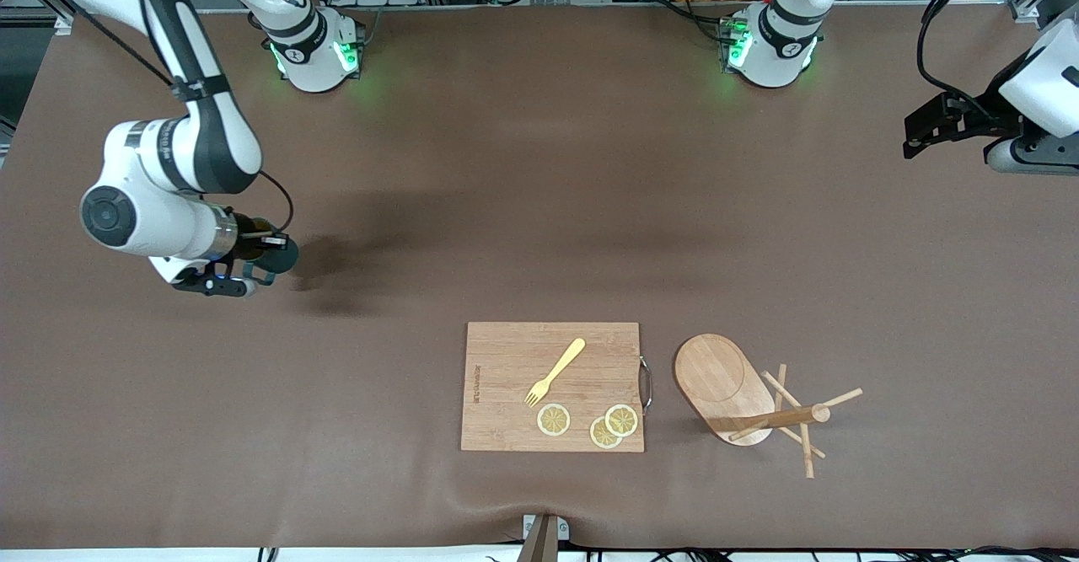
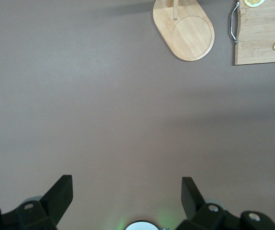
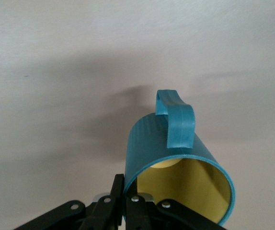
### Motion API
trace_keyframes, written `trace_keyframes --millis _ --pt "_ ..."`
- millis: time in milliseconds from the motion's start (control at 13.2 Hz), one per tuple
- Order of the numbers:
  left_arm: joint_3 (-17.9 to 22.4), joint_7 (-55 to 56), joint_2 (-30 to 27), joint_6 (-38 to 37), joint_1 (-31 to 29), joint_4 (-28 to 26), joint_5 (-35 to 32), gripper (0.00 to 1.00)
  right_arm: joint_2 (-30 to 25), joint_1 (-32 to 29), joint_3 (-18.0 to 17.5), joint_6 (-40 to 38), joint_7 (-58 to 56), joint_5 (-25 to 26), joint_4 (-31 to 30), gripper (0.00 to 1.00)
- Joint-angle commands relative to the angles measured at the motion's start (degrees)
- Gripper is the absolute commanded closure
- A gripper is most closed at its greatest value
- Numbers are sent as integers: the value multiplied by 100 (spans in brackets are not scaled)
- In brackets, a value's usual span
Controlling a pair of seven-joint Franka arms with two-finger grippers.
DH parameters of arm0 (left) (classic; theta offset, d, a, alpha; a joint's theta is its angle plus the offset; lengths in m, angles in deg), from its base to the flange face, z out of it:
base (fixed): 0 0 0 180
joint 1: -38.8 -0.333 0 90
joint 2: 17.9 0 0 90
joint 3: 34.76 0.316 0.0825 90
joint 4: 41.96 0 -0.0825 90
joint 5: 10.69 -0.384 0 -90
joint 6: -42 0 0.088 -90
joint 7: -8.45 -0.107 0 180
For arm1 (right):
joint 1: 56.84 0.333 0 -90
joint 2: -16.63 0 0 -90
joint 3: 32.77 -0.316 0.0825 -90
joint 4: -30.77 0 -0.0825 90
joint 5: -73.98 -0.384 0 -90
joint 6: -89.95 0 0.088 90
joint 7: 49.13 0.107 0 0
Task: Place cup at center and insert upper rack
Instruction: 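Carry the teal mug with the right gripper toward the table center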
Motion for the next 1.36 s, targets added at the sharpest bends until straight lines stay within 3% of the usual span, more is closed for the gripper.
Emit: trace_keyframes --millis 0,227,606,985,1288 --pt "-8 75 15 2 -1 94 11 0 -127 636 4 -78 1142 -85 -27 100" --pt "-8 84 15 10 -1 94 2 0 -135 1550 -5 -96 2706 -130 87 100" --pt "-17 84 15 46 43 164 -7 0 57 2720 4 -87 5087 -788 727 100" --pt "-17 84 23 46 52 164 -7 0 1014 3389 13 -17 7242 -1552 1974 100" --pt "-17 93 59 46 25 164 -7 0 2077 3934 13 255 9148 -1668 3100 100"
